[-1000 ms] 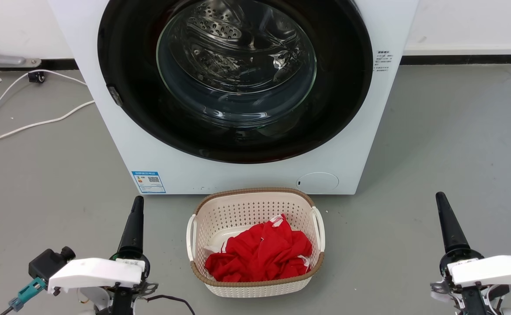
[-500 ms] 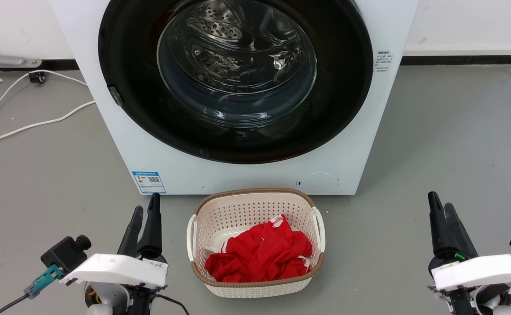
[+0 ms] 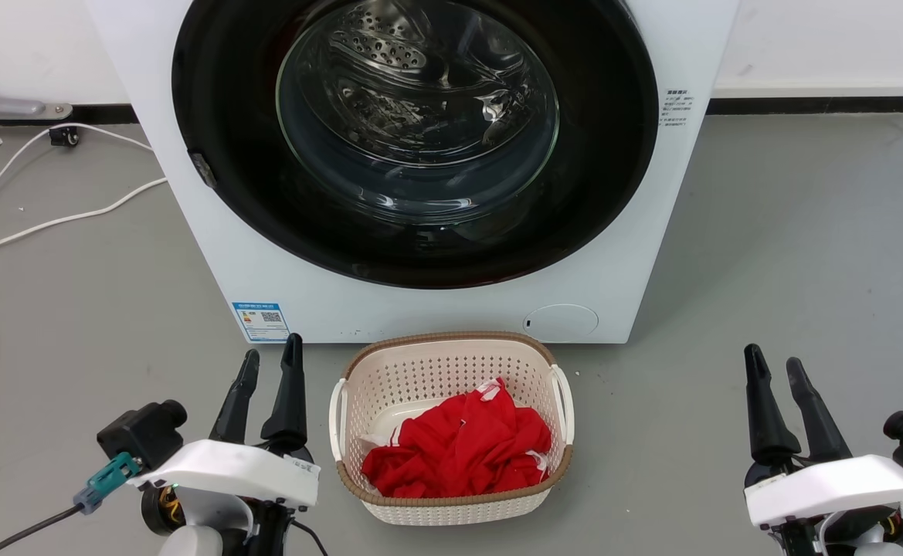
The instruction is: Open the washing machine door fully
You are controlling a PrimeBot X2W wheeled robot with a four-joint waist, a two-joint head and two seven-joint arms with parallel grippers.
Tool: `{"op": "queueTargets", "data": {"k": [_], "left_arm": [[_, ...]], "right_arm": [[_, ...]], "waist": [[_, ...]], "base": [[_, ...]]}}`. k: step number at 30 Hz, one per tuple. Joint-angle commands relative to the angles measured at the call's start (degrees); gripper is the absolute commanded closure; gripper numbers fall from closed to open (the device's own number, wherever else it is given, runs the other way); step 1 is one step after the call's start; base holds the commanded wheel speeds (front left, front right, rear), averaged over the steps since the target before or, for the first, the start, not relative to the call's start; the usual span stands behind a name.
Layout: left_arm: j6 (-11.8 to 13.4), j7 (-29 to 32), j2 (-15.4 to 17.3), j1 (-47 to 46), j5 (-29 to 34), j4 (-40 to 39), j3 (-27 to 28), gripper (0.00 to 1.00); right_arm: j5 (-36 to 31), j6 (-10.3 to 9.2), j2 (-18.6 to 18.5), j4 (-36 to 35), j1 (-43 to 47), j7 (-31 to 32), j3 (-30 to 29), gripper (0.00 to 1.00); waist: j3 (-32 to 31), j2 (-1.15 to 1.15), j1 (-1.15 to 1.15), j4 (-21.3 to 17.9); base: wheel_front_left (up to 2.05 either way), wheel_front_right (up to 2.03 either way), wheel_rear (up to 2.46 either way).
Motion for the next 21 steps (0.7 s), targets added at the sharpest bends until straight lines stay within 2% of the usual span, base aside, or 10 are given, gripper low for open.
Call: {"op": "queueTargets", "data": {"k": [1, 21], "left_arm": [[0.3, -0.6, 0.1, -1.1, 2.0, -0.6, -0.3, 0.00], [1.0, -3.5, 0.1, -1.4, 14.9, -1.1, -2.1, 0.00]], "right_arm": [[-2.0, 0.00, 0.1, -0.6, -0.2, -0.5, 0.2, 0.00], [-14.4, 0.00, 0.2, 0.5, 0.3, -3.4, 1.0, 0.00]], "waist": [[0.0, 0.00, 0.00, 0.0], [0.1, 0.00, 0.00, 0.1]], "base": [[0.00, 0.00, 0.00], [0.00, 0.00, 0.00]]}}
